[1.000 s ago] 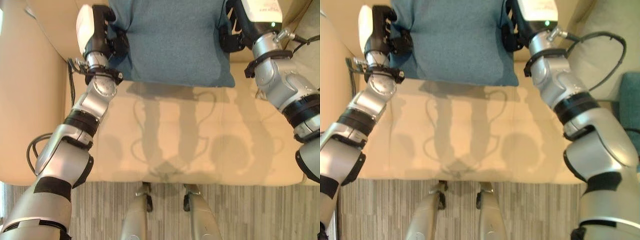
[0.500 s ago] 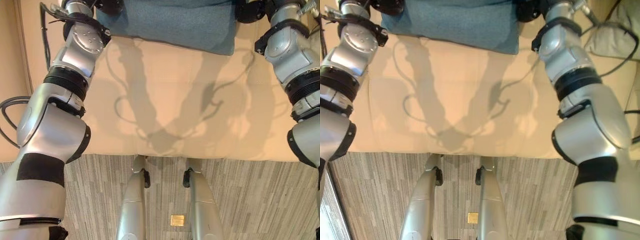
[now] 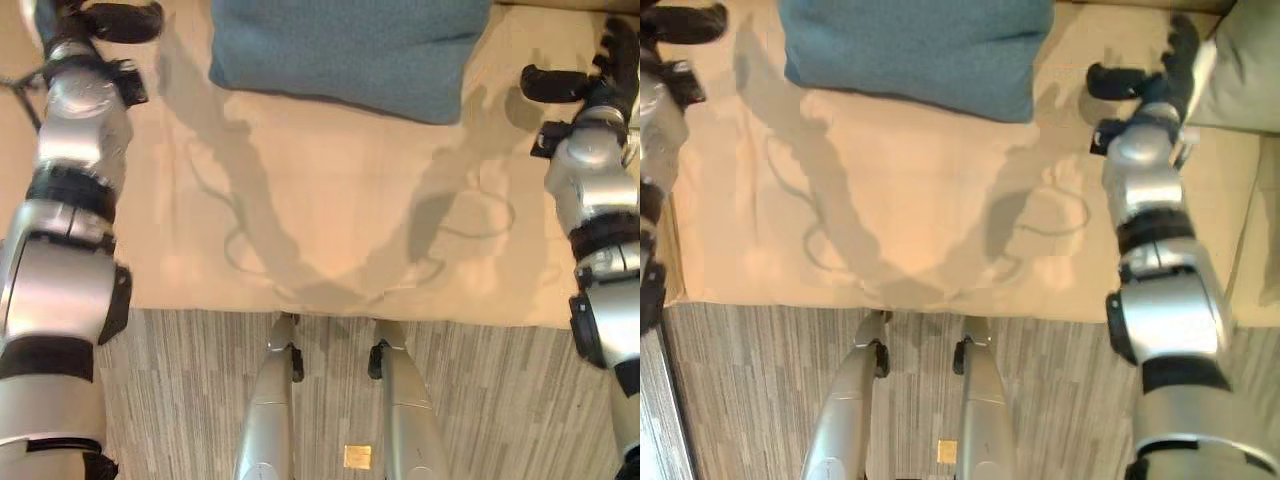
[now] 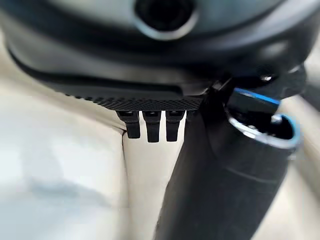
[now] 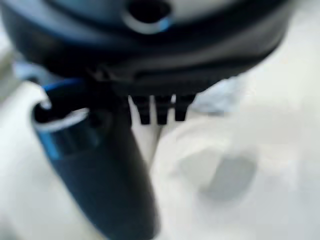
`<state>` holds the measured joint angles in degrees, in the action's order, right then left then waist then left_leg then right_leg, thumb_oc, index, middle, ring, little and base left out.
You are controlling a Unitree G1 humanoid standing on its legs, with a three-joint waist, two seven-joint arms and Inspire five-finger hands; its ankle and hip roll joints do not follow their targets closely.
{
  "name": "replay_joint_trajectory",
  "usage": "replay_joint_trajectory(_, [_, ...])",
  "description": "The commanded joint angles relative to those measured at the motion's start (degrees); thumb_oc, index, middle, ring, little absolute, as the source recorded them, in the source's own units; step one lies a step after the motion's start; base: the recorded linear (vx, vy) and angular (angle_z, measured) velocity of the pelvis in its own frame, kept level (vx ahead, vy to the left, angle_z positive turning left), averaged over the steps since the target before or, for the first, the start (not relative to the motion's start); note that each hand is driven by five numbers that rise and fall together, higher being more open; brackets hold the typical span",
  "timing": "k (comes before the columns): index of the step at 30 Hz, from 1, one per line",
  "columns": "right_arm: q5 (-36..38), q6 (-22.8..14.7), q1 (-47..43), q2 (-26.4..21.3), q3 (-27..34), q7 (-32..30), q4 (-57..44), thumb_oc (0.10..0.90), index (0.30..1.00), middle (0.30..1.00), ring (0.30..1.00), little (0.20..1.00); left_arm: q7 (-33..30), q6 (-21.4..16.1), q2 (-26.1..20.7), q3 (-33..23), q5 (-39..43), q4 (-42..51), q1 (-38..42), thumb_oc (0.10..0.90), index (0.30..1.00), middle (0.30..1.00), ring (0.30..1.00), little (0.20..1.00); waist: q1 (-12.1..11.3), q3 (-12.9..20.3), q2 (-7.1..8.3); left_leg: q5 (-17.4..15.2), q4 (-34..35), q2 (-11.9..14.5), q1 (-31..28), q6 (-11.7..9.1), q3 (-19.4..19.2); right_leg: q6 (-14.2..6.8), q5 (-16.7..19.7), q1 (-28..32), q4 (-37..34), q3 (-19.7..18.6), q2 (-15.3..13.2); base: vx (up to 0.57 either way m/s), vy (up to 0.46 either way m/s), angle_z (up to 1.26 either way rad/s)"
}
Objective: Pick up all the scattered cushions and arrange them neatly on the sofa.
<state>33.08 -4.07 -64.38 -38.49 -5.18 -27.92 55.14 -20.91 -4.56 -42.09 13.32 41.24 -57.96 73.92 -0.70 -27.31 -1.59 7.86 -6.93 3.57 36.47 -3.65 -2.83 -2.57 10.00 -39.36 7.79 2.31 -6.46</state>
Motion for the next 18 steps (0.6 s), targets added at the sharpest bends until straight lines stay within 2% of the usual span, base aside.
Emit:
replay_joint_trajectory(1, [0.2,-5.8,15.4,-0.4,2.3,-0.5,-2.5,0.800,0.900,0.900,0.900,0.900,0.4,-6.2,-1.9,-4.1,4.5,3.9,-11.6,0.800,0.900,0.900,0.900,0.900,1.2,11.6,-0.43,-6.8,-3.7,1.6,-0.5,-2.7,0.2,-7.9,-5.3,8.6,-3.2,-0.2,-6.5,0.09,-0.014,0.04])
replay_joint_trajectory(3, [0.0,-6.2,21.8,0.7,5.4,0.7,-5.0,0.800,0.900,0.900,0.900,0.900,1.3,-6.0,-1.2,-6.5,5.6,6.5,-17.9,0.800,0.900,0.900,0.900,0.900,1.5,12.2,-0.19,-7.3,-3.5,1.7,-3.1,-2.6,0.1,-7.8,-5.6,11.0,-3.3,0.1,-6.7,0.09,-0.016,0.08])
replay_joint_trajectory(4, [0.7,-6.8,26.3,2.1,7.3,1.9,-6.7,0.800,0.900,0.900,0.900,0.900,2.3,-6.2,-0.4,-9.0,5.8,8.7,-23.4,0.800,0.900,0.900,0.900,0.900,1.6,12.7,-0.01,-7.5,-3.1,1.8,-4.9,-2.6,0.0,-7.7,-6.1,12.5,-3.2,0.3,-6.6,0.15,-0.012,0.03])
replay_joint_trajectory(5, [1.4,-7.3,34.2,5.7,9.6,4.5,-8.7,0.800,0.900,0.900,0.900,0.900,3.4,-5.5,2.2,-11.9,3.3,10.9,-32.4,0.800,0.900,0.900,0.900,0.900,1.7,13.3,0.19,-7.8,-2.8,2.1,-7.8,-2.5,-0.1,-7.6,-6.5,15.0,-2.9,0.4,-6.6,0.12,-0.007,-0.01])
replay_joint_trajectory(6, [1.3,-7.2,35.0,5.9,9.6,4.5,-9.1,0.800,0.900,0.900,0.900,0.900,3.3,-5.4,2.3,-12.1,3.1,11.5,-33.3,0.800,0.900,0.900,0.900,0.900,1.8,13.5,0.18,-7.8,-2.5,2.0,-8.3,-2.5,-0.1,-7.6,-6.5,15.3,-3.1,0.4,-6.6,0.17,0.001,-0.03])
replay_joint_trajectory(7, [-1.1,-5.8,44.2,10.1,10.8,8.5,-11.8,0.800,0.900,0.900,0.900,0.900,4.8,-4.1,6.7,-15.0,-2.7,12.9,-43.9,0.800,0.900,0.900,0.900,0.900,2.0,14.4,0.46,-8.1,-1.8,2.3,-11.8,-2.4,-0.2,-7.5,-7.1,18.3,-3.1,0.5,-6.4,0.09,0.009,-0.04])
replay_joint_trajectory(8, [-1.2,-5.7,44.7,10.1,10.8,8.4,-12.2,0.800,0.900,0.900,0.900,0.900,4.7,-4.0,6.8,-15.2,-2.9,13.3,-44.5,0.800,0.900,0.900,0.900,0.900,2.1,14.6,0.48,-7.6,-1.4,2.2,-11.9,-2.3,-0.2,-7.5,-6.7,18.4,-3.4,0.5,-6.4,0.13,0.001,-0.09])
replay_joint_trajectory(9, [-3.3,-5.2,48.0,11.2,10.9,10.0,-12.9,0.800,0.900,0.900,0.900,0.900,5.1,-3.0,8.4,-15.4,-7.2,11.9,-47.6,0.800,0.900,0.900,0.900,0.900,2.3,15.2,0.63,-7.7,-0.9,2.4,-13.7,-2.3,-0.3,-7.6,-6.9,19.8,-3.5,0.6,-6.4,0.13,-0.027,-0.14])
replay_joint_trajectory(10, [-4.7,-4.6,53.8,13.4,12.9,11.8,-14.2,0.800,0.900,0.900,0.900,0.900,4.2,-2.0,13.1,-16.8,-13.0,11.4,-55.1,0.800,0.900,0.900,0.900,0.900,2.7,16.4,0.97,-8.2,0.0,3.1,-17.5,-2.3,-0.7,-7.7,-7.3,23.0,-4.1,0.9,-6.1,0.13,-0.028,-0.12])
replay_joint_trajectory(11, [-4.7,-4.5,54.0,13.4,12.9,11.8,-14.4,0.800,0.900,0.900,0.900,0.900,4.1,-1.9,13.2,-16.8,-13.1,11.6,-55.3,0.800,0.900,0.900,0.900,0.900,2.8,16.6,0.99,-7.7,0.4,3.0,-17.5,-2.3,-0.7,-7.7,-7.0,23.0,-4.3,0.9,-6.1,0.15,-0.050,-0.06])
replay_joint_trajectory(12, [-7.5,-4.2,60.1,16.0,15.2,12.3,-17.5,0.800,0.900,0.900,0.900,0.900,3.0,-1.8,17.7,-19.1,-16.5,11.5,-62.5,0.800,0.900,0.900,0.900,0.900,3.0,17.6,1.14,-8.3,1.2,3.5,-20.9,-2.3,-1.1,-7.6,-7.6,25.6,-4.8,0.8,-5.8,0.06,-0.050,-0.03])
replay_joint_trajectory(14, [-13.8,-3.6,64.4,16.5,16.9,11.8,-18.9,0.800,0.900,0.900,0.900,0.900,2.6,-1.5,20.8,-20.5,-20.5,10.3,-67.2,0.800,0.900,0.900,0.900,0.900,3.1,19.3,1.32,-8.1,2.1,3.8,-23.2,-2.2,-1.3,-7.4,-7.9,27.5,-5.1,1.0,-5.6,0.07,-0.060,-0.06])
replay_joint_trajectory(15, [-14.0,-3.5,64.7,16.5,16.9,11.8,-19.2,0.800,0.900,0.900,0.900,0.900,2.5,-1.5,20.9,-20.4,-20.6,10.4,-67.5,0.800,0.900,0.900,0.900,0.900,3.1,19.3,1.29,-8.1,2.3,3.9,-23.6,-2.2,-1.3,-7.4,-8.0,27.8,-5.2,1.1,-5.5,0.06,-0.045,-0.05])
replay_joint_trajectory(18, [-19.5,-2.8,69.0,16.8,17.9,11.2,-19.0,0.800,0.900,0.900,0.900,0.900,3.2,-0.9,24.7,-22.5,-19.7,3.0,-72.2,0.800,0.900,0.900,0.900,0.900,2.9,21.5,1.38,-7.9,3.9,4.4,-27.2,-2.2,-1.6,-7.2,-9.0,30.6,-4.9,1.2,-4.8,0.04,-0.077,-0.04])
